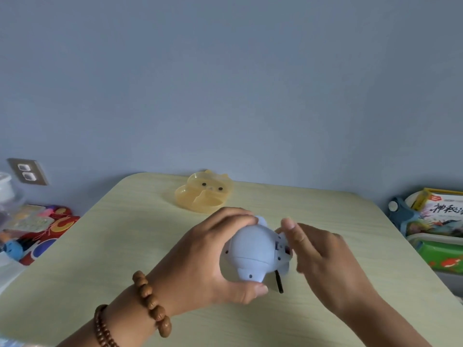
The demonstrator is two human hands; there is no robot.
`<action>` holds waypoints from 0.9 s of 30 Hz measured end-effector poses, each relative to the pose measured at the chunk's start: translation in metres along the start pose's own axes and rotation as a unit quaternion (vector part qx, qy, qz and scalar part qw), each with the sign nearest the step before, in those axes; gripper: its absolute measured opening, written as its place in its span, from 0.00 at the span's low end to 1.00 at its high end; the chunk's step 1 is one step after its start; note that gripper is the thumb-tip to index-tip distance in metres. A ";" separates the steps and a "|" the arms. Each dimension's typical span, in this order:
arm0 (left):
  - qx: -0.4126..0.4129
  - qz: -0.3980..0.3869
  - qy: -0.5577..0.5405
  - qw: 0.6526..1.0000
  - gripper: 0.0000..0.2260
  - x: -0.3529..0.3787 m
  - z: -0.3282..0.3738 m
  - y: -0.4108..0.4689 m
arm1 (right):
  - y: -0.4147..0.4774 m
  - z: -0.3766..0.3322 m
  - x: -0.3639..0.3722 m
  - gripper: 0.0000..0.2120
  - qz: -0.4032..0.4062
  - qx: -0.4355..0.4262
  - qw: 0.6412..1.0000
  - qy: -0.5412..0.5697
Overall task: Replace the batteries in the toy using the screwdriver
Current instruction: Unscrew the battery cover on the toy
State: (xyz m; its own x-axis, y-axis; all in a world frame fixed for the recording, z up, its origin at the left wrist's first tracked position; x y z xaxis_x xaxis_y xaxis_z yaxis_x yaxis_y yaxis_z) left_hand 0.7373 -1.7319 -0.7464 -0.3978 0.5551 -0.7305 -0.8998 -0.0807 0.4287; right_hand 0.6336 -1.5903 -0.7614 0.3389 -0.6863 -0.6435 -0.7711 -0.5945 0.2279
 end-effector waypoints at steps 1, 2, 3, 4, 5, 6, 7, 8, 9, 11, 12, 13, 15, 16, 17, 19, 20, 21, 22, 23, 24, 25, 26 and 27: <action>-0.010 0.004 -0.003 1.000 0.37 0.000 -0.002 0.000 | -0.002 0.006 -0.010 0.32 0.046 -0.011 0.998 -0.037; -0.019 0.005 -0.002 1.000 0.37 0.001 -0.006 0.000 | -0.005 0.012 -0.017 0.27 0.077 -0.014 0.994 -0.082; -0.026 0.004 0.001 1.000 0.36 0.002 -0.010 0.000 | -0.008 0.017 -0.017 0.20 0.087 -0.023 0.985 -0.149; -0.033 0.004 0.003 0.999 0.36 0.004 -0.013 -0.001 | -0.012 0.018 -0.011 0.15 0.072 -0.034 0.973 -0.217; -0.038 0.004 0.004 0.999 0.36 0.005 -0.017 -0.001 | -0.016 0.019 -0.002 0.15 0.052 -0.044 0.962 -0.263; -0.042 0.004 0.005 0.999 0.35 0.007 -0.020 -0.002 | -0.020 0.021 0.005 0.19 0.036 -0.047 0.956 -0.287; -0.043 0.001 0.007 0.999 0.35 0.008 -0.021 -0.002 | -0.023 0.023 0.011 0.22 0.030 -0.052 0.952 -0.300; -0.042 -0.003 0.009 0.999 0.35 0.011 -0.021 -0.002 | -0.026 0.021 0.014 0.23 0.029 -0.056 0.947 -0.315; -0.040 -0.008 0.011 0.999 0.35 0.013 -0.021 -0.003 | -0.026 0.020 0.017 0.21 0.032 -0.069 0.942 -0.326; -0.036 -0.015 0.017 0.999 0.36 0.018 -0.021 -0.003 | -0.024 0.018 0.019 0.14 0.038 -0.084 0.941 -0.326; -0.037 -0.019 0.019 0.999 0.36 0.020 -0.022 -0.004 | -0.022 0.019 0.017 0.09 0.042 -0.083 0.944 -0.317; -0.038 -0.022 0.021 0.999 0.36 0.022 -0.022 -0.005 | -0.020 0.021 0.015 0.06 0.042 -0.077 0.948 -0.307; -0.035 -0.026 0.023 0.999 0.37 0.026 -0.023 -0.006 | -0.018 0.028 0.008 0.05 0.044 -0.061 0.955 -0.288; -0.033 -0.026 0.021 0.999 0.37 0.027 -0.023 -0.006 | -0.017 0.031 0.002 0.05 0.047 -0.051 0.959 -0.275; -0.032 -0.025 0.019 0.999 0.37 0.027 -0.023 -0.006 | -0.016 0.032 -0.006 0.05 0.056 -0.040 0.965 -0.253; -0.031 -0.025 0.013 0.999 0.38 0.028 -0.023 -0.007 | -0.013 0.031 -0.032 0.06 0.086 -0.008 0.979 -0.186; -0.032 -0.027 0.008 0.999 0.38 0.028 -0.023 -0.007 | -0.013 0.027 -0.044 0.06 0.099 0.000 0.984 -0.149; -0.034 -0.030 0.001 0.999 0.38 0.028 -0.023 -0.007 | -0.014 0.022 -0.054 0.07 0.102 0.001 0.988 -0.111; -0.035 -0.032 -0.006 0.999 0.38 0.029 -0.024 -0.007 | -0.016 0.014 -0.061 0.08 0.099 -0.009 0.992 -0.079; -0.036 -0.034 -0.013 0.999 0.38 0.029 -0.024 -0.008 | -0.018 0.003 -0.066 0.10 0.093 -0.031 0.993 -0.061; -0.035 -0.035 -0.019 0.999 0.38 0.030 -0.024 -0.008 | -0.021 -0.009 -0.070 0.11 0.088 -0.064 0.992 -0.062; -0.035 -0.036 -0.024 0.998 0.38 0.030 -0.024 -0.008 | -0.025 -0.021 -0.071 0.11 0.083 -0.099 0.989 -0.078; -0.034 -0.035 -0.028 0.998 0.38 0.031 -0.024 -0.008 | -0.027 -0.030 -0.071 0.10 0.076 -0.133 0.983 -0.101; -0.033 -0.033 -0.030 0.998 0.38 0.031 -0.024 -0.008 | -0.029 -0.037 -0.069 0.10 0.068 -0.159 0.977 -0.122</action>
State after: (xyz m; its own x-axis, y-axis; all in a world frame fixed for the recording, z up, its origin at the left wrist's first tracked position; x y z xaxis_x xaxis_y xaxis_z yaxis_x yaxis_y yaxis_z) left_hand 0.7278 -1.7341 -0.7852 -0.3275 0.6099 -0.7216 -0.9342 -0.0950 0.3437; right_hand 0.6523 -1.5409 -0.6968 0.0773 -0.6704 -0.7380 -0.5801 -0.6323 0.5136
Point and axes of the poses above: each hand's wrist, its own y-axis towards the middle knuckle, its own x-axis out of the palm, z = x × y, the point moved 9 cm from there along y, towards the middle knuckle, and after that the axes turned 4 degrees about -x, right-handed, at the moved point
